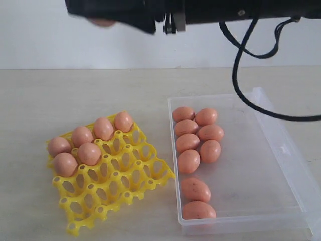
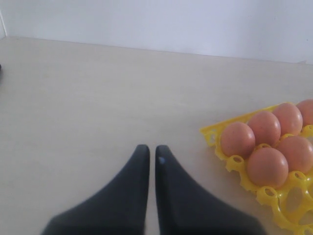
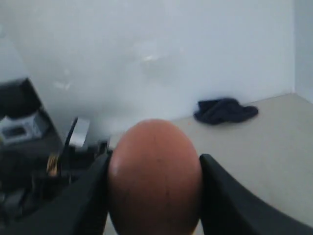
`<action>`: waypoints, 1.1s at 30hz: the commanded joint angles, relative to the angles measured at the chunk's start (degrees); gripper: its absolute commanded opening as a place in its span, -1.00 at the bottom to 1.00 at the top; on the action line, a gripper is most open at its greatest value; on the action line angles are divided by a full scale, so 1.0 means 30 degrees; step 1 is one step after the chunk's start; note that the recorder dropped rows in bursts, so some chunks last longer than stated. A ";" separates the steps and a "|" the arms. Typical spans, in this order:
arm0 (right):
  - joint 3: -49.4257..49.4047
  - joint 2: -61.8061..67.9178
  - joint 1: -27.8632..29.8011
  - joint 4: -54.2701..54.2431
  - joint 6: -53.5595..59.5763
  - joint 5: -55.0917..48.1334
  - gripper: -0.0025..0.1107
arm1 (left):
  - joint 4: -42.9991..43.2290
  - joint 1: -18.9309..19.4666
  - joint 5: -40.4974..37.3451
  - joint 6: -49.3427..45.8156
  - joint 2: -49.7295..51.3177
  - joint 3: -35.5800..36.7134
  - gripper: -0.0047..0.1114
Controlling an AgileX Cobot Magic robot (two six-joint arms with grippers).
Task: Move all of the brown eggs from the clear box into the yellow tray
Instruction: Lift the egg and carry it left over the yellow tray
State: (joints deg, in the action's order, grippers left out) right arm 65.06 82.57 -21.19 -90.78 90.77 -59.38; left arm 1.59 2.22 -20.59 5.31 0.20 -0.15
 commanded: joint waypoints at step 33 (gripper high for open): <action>-0.2494 0.2753 -0.4364 4.3666 -5.0281 3.3384 -0.96 | -0.0042 0.0060 0.0076 -0.0089 -0.0067 0.0049 -0.85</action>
State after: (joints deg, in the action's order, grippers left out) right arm 57.61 90.33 -36.87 47.54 -60.62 32.02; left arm 1.59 2.22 -20.59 5.31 0.20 -0.15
